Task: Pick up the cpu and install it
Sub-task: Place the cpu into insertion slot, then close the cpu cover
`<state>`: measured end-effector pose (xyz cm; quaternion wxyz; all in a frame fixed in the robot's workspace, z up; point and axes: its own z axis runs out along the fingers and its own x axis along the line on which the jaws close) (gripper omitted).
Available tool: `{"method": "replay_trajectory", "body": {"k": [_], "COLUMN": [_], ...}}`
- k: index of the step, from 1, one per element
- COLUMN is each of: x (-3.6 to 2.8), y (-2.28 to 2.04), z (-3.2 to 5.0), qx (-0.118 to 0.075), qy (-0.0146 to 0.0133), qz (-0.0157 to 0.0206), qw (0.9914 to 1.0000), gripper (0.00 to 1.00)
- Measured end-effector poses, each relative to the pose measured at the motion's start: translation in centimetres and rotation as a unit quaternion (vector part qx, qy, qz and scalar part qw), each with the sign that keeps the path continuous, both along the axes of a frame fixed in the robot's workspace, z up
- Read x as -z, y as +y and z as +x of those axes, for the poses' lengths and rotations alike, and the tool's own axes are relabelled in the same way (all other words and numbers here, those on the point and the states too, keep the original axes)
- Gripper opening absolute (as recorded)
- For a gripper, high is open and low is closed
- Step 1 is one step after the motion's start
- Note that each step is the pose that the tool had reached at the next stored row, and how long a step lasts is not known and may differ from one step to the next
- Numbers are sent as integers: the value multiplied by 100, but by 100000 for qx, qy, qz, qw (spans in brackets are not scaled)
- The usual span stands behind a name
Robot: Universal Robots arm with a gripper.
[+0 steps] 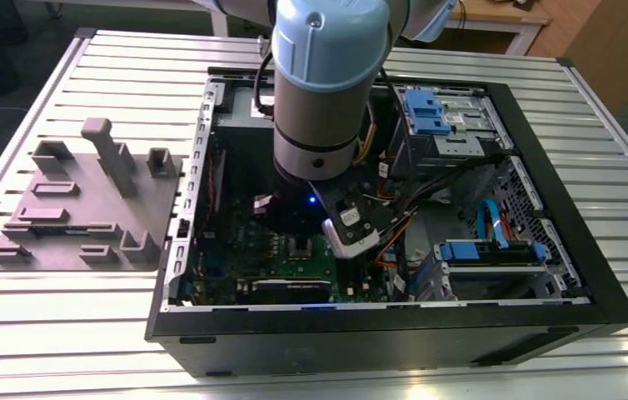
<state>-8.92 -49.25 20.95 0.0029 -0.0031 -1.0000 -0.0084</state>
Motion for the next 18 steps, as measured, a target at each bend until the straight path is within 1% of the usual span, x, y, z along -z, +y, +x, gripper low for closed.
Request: {"method": "replay_trajectory", "body": {"k": [2, 4, 8, 18], "x": [-1, -22, -33, -106], "y": [0, 0, -1, 0], "z": [0, 0, 0, 0], "qx": [-2, -2, -1, -3], "qy": [0, 68, 79, 69], "qz": [2, -1, -19, 2], "qw": [100000, 100000, 100000, 100000], "gripper": [10, 10, 10, 10]}}
